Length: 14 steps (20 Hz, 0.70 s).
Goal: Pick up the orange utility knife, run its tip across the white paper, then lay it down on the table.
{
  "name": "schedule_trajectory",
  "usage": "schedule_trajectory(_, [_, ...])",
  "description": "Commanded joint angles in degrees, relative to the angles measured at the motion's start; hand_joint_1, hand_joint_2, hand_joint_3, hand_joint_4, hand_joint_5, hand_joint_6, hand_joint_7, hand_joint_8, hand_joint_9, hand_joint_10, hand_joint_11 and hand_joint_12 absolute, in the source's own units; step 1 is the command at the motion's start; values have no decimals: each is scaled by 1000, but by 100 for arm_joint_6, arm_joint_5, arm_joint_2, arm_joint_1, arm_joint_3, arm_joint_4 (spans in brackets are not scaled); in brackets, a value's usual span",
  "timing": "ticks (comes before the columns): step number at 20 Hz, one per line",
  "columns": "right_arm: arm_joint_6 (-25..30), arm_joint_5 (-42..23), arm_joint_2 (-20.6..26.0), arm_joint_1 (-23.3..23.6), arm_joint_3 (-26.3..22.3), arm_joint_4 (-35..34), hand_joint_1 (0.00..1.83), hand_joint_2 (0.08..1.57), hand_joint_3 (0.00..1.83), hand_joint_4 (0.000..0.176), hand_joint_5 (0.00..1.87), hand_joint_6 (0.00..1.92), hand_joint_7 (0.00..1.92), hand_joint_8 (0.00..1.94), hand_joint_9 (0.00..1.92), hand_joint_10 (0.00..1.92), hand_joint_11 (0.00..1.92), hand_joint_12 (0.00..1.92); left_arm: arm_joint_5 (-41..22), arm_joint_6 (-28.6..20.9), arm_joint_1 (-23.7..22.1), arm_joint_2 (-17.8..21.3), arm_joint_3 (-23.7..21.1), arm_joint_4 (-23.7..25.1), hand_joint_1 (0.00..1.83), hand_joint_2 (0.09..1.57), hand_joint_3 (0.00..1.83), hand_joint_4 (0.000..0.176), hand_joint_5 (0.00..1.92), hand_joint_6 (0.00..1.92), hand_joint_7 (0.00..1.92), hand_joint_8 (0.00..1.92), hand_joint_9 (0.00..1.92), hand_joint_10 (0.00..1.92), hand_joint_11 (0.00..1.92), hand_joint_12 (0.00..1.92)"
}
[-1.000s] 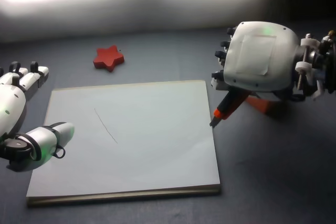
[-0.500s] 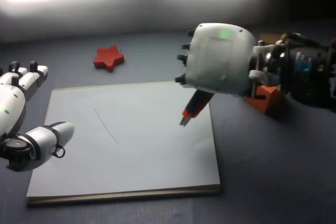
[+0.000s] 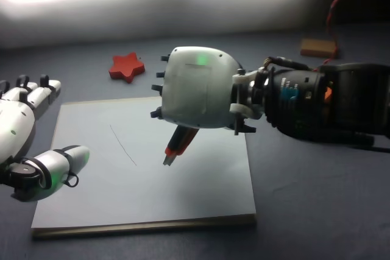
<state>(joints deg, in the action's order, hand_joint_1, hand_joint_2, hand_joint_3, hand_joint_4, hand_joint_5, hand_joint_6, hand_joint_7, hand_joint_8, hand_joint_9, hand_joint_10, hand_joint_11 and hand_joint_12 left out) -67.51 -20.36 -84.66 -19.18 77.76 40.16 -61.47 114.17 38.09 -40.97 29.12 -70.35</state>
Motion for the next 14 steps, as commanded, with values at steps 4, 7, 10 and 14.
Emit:
schedule_trajectory(4, [-278, -588, -152, 7, 129, -80, 1487, 1269, 7, 176, 1223, 1921, 1467, 1941, 1601, 1921, 1639, 1921, -91, 44, -40, -5, 68, 368, 178, 1291, 3, 60, 103, 4, 183, 10, 254, 2, 0, 947])
schedule_trajectory(7, [-378, -647, -326, -54, 322, -80, 1488, 1264, 4, 176, 1232, 1921, 1445, 1941, 1588, 1921, 1622, 1921, -70, 65, -43, -8, 74, 368, 169, 1295, 3, 63, 93, 0, 151, 0, 240, 4, 0, 905])
schedule_trajectory(10, [-434, -695, -421, -115, 415, -80, 1495, 1251, 0, 176, 1204, 1921, 1464, 1941, 1598, 1921, 1630, 1921, -70, 72, -47, -8, 74, 369, 194, 1294, 0, 61, 91, 3, 163, 6, 242, 4, 0, 913])
schedule_trajectory(14, [-464, -709, -439, -217, 421, -81, 1493, 1255, 1, 176, 1230, 1921, 1460, 1941, 1594, 1921, 1628, 1921, -70, 73, -49, -10, 72, 369, 173, 1293, 0, 62, 97, 7, 176, 5, 253, 6, 0, 954])
